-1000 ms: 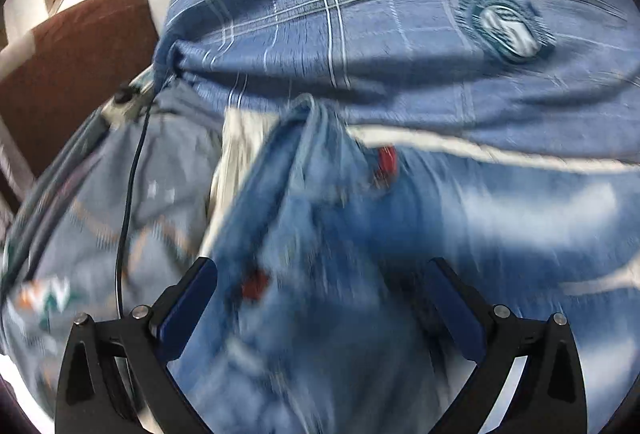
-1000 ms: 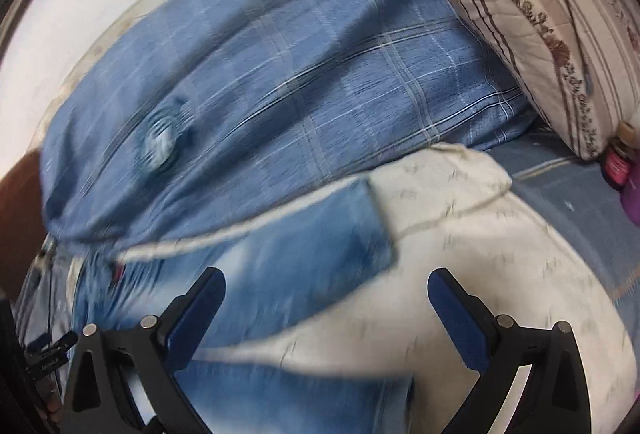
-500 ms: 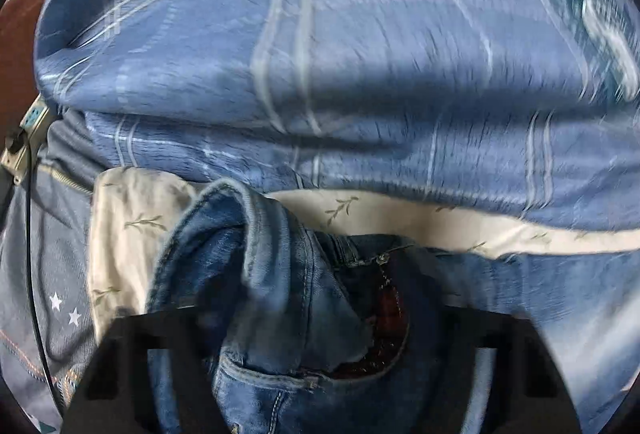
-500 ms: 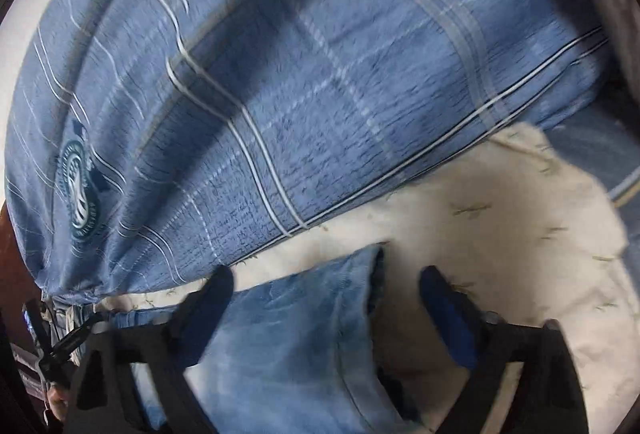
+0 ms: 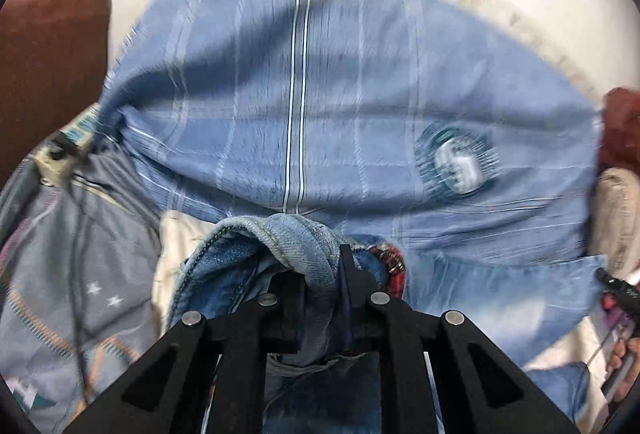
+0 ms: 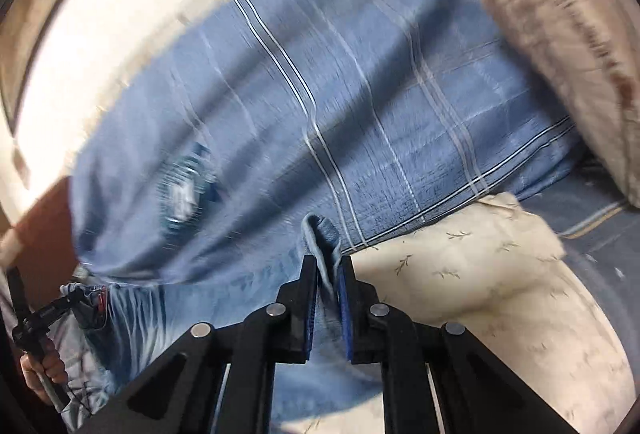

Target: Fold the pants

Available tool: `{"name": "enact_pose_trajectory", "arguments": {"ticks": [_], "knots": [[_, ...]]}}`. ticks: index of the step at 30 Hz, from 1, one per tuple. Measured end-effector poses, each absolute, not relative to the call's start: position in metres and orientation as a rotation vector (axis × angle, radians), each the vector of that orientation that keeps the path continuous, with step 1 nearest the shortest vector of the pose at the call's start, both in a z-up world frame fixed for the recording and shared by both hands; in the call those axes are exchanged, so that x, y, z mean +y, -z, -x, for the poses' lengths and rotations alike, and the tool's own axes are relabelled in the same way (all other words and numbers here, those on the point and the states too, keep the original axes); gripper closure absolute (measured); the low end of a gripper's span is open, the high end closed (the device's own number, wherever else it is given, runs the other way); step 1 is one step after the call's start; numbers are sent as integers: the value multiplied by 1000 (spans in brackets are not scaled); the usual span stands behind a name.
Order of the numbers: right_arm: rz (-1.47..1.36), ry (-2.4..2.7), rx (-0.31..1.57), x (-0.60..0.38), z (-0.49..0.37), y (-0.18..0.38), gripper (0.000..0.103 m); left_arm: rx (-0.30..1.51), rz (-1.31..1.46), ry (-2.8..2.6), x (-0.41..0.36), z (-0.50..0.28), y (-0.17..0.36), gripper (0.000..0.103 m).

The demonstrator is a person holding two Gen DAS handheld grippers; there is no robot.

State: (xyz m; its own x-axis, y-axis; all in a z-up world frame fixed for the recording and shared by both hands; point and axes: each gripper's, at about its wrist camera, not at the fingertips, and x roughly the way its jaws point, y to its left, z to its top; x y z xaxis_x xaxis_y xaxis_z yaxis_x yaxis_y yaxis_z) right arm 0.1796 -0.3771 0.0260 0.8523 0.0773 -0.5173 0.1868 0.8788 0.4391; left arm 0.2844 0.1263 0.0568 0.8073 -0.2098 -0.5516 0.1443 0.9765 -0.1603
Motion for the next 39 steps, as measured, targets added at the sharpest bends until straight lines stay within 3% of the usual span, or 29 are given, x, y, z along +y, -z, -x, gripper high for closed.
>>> {"name": "enact_pose_trajectory", "arguments": {"ticks": [7, 13, 17, 23, 31, 34, 36, 39], "knots": [[-522, 53, 538, -374, -87, -22, 92, 618, 118, 191, 171, -190, -29, 88], [-478, 61, 641, -367, -24, 2, 92, 805, 148, 160, 192, -136, 28, 86], [-481, 68, 821, -370, 5, 29, 89, 870, 136, 143, 202, -111, 46, 75], [-499, 71, 992, -389, 47, 50, 89, 924, 106, 149, 211, -84, 42, 69], [-550, 35, 855, -378, 42, 10, 89, 804, 23, 8, 200, -55, -3, 65], [-560, -6, 830, -355, 16, 4, 89, 775, 49, 72, 176, -58, -15, 52], [-566, -6, 847, -338, -6, 9, 89, 748, 58, 112, 148, -66, -17, 36], [-582, -3, 880, -319, -29, 24, 89, 739, 40, 180, 103, -78, -6, 35]]}}
